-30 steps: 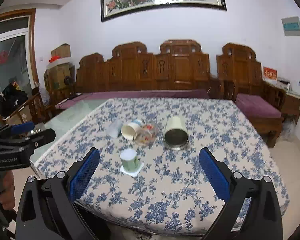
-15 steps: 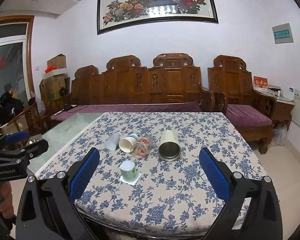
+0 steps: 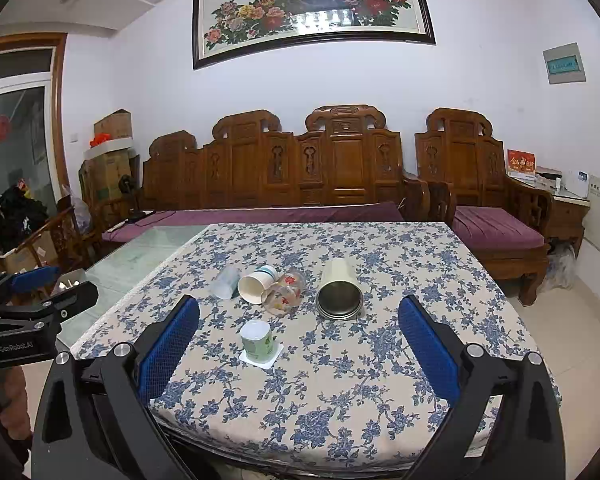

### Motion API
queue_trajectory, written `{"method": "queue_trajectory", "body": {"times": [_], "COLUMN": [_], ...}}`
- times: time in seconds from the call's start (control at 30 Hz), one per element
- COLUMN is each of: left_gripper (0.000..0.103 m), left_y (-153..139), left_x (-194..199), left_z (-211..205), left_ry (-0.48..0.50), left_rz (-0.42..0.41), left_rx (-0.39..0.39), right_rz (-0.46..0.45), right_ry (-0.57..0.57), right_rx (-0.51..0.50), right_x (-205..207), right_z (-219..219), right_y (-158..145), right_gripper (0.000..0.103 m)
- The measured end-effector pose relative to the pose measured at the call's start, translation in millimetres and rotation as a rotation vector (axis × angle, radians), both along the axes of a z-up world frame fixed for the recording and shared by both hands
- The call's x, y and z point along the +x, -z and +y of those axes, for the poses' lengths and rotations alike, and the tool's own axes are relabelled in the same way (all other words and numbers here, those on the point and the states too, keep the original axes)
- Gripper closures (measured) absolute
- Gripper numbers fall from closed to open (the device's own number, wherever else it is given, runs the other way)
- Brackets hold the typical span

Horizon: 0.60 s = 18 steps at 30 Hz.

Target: Flip cup upside down

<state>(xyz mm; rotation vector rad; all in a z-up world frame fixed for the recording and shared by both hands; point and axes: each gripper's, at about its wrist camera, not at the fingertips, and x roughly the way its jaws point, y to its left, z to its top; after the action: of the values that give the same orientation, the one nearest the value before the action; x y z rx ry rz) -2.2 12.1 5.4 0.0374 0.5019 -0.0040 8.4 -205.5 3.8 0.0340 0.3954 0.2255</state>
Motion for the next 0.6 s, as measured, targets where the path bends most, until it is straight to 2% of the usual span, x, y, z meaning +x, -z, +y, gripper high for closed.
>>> {"method": "queue_trajectory", "body": {"times": [0.6], "left_gripper": [0.008], "left_y": [0.0], "left_x": [-1.2], "left_z": [-1.3], "left_ry": [-0.001], "left_rz": [-0.002], "left_rx": [-0.001], "right_rz": [0.0], "right_ry": [0.001], "right_rx": [0.001], "right_x": [0.4], "right_z": [-0.9], "right_y": [-0.4], "right_gripper": [0.003]}}
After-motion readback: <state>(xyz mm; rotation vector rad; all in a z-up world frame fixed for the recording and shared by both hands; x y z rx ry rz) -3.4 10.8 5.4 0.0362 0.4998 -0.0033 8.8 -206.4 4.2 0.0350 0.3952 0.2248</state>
